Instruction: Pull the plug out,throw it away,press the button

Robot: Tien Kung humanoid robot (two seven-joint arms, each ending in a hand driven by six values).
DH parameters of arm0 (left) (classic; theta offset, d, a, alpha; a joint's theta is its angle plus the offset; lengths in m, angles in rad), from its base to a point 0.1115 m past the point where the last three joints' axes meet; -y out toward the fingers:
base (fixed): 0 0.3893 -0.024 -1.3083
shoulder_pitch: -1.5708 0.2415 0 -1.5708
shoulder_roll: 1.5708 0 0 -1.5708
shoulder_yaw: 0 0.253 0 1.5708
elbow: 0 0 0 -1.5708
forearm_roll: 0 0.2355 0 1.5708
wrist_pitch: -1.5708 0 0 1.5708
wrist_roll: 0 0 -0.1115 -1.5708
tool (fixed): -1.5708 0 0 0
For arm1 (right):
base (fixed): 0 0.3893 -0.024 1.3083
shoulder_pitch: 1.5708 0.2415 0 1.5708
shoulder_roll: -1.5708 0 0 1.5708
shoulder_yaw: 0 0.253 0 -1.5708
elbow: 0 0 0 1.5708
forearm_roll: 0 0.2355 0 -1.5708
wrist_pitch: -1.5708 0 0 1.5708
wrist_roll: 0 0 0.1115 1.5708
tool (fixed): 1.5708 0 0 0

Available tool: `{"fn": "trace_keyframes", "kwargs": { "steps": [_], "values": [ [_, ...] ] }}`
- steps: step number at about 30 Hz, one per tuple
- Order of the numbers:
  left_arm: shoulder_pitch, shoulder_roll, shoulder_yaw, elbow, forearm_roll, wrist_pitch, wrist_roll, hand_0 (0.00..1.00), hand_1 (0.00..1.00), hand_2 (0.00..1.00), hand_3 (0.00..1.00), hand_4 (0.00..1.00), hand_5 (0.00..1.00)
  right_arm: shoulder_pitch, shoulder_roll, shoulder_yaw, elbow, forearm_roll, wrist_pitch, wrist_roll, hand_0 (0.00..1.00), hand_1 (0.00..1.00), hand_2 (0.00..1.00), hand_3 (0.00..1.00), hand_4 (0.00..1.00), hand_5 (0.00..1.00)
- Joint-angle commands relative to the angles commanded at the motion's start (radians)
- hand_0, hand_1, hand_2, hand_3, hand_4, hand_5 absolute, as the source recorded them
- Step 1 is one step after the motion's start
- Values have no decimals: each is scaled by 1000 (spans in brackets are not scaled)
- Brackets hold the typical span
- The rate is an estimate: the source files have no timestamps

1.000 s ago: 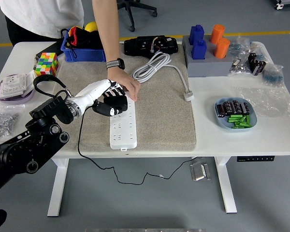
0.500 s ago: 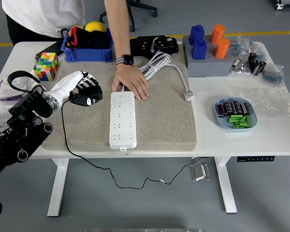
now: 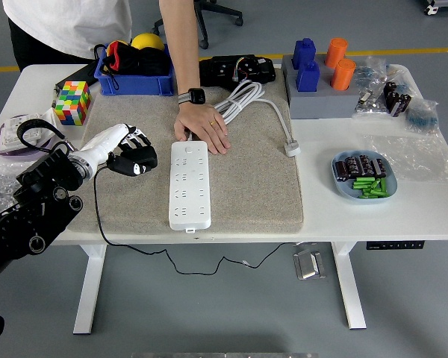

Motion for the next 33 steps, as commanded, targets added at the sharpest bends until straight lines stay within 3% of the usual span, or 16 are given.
{"fn": "trace_keyframes", "kwargs": {
  "steps": [3,4,9,10,21,22,27,28,33],
  "values": [
    [3,-2,-1,2,2,-5,4,648,542,545,593,700,2,-3,0,1,0,-1,0,0,767,729,724,713,883,658],
    [4,-3,-3,2,3,-6,3,753,708,692,703,765,2,-3,0,1,0,-1,0,0,767,729,724,713,883,658],
    [7,-3,-11,-6,-5,-3,-4,753,708,692,703,765,2,-5,2,2,1,-1,0,0,767,729,724,713,883,658],
    [6,-3,-12,-7,-4,-2,-5,807,815,797,845,832,2,-5,2,2,1,-1,0,0,767,729,724,713,883,658],
    [-6,-3,-25,-93,-11,22,-26,824,841,827,876,850,47,-7,2,5,0,-2,1,0,767,729,724,713,883,658],
    [-15,-4,-19,-102,-19,22,-30,719,707,692,837,813,2,-7,3,5,0,-2,0,0,767,729,724,713,883,658],
    [-81,-11,45,-101,-52,10,-36,719,707,692,837,813,2,-4,3,5,1,-1,1,0,767,729,724,713,883,658],
    [-92,-12,58,-99,-50,9,-35,230,346,312,699,518,2,-3,3,5,1,0,1,0,767,729,724,713,883,658],
    [-147,-20,139,-104,-81,-12,-10,230,346,312,699,518,2,-4,3,6,0,0,1,-1,767,729,724,713,883,658]
  ]
}}
